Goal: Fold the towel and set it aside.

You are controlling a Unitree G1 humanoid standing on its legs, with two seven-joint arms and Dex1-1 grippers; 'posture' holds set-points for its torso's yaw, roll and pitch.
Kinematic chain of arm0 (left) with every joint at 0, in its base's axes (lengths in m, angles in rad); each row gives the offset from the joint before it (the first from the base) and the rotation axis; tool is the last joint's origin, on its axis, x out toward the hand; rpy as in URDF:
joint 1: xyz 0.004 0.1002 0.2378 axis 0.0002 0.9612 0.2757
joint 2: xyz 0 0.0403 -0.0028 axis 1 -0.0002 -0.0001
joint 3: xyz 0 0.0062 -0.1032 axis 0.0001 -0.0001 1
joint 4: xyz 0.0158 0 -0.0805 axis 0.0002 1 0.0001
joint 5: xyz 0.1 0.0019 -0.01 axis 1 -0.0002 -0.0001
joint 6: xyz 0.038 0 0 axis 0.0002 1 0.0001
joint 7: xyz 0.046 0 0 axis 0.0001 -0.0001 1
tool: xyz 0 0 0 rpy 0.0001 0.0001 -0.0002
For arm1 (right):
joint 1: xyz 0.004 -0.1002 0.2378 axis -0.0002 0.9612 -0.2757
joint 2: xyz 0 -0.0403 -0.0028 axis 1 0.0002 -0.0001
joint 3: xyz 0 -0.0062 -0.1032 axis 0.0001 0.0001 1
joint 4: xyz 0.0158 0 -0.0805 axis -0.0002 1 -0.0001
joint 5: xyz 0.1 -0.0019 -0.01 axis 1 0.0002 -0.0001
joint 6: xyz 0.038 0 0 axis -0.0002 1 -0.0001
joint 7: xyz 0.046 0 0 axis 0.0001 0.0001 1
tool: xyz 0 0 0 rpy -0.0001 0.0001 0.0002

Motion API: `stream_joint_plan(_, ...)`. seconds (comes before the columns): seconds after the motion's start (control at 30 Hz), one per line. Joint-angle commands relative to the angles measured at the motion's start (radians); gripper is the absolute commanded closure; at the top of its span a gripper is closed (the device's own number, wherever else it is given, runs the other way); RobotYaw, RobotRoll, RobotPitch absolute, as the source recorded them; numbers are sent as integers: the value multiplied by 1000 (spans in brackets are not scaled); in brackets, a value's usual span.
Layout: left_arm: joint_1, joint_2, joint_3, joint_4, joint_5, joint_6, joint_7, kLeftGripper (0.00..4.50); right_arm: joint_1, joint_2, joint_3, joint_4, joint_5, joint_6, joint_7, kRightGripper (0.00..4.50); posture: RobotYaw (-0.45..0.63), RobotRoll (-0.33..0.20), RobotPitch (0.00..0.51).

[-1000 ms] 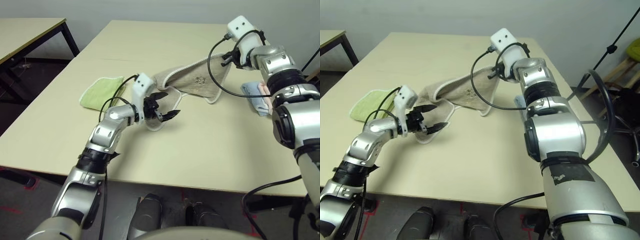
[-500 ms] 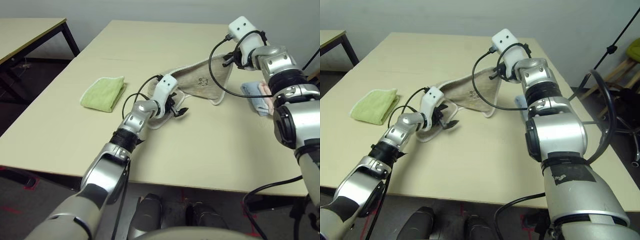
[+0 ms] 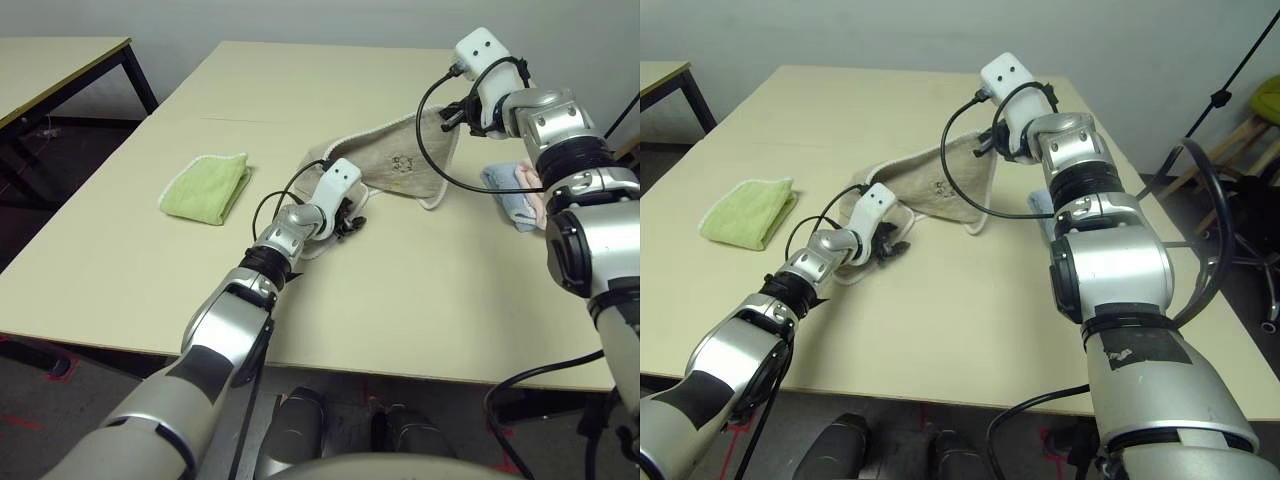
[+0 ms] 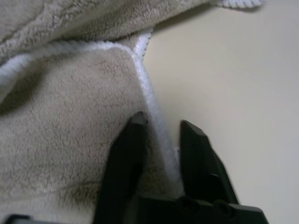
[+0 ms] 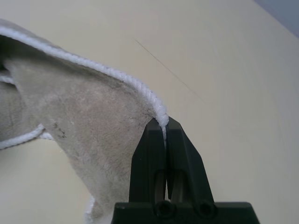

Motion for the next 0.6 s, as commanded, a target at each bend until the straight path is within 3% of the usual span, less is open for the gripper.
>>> stream_joint_plan(0.03,64,45,12,-15,6,29,-49,3976,-11,-17,0,-33,8,17,54,4500,254,0,80)
stream_joint_plan(0.1,95,74,15,-72,2,43,-84,4482,-6,-27,-1,-50,15,34,97,4500,261,0,79)
stream_joint_plan(0.3,238,216,34,-356,-27,135,-200,4482,33,-65,20,-128,19,83,245,4500,264,0,81)
stream_joint_plan(0.47,389,373,44,-726,-127,301,-392,4482,85,-105,45,-233,24,179,393,4500,266,0,83)
stream_joint_plan(0.6,478,495,33,-920,-183,432,-512,4482,126,-137,65,-293,18,223,446,4500,266,0,83)
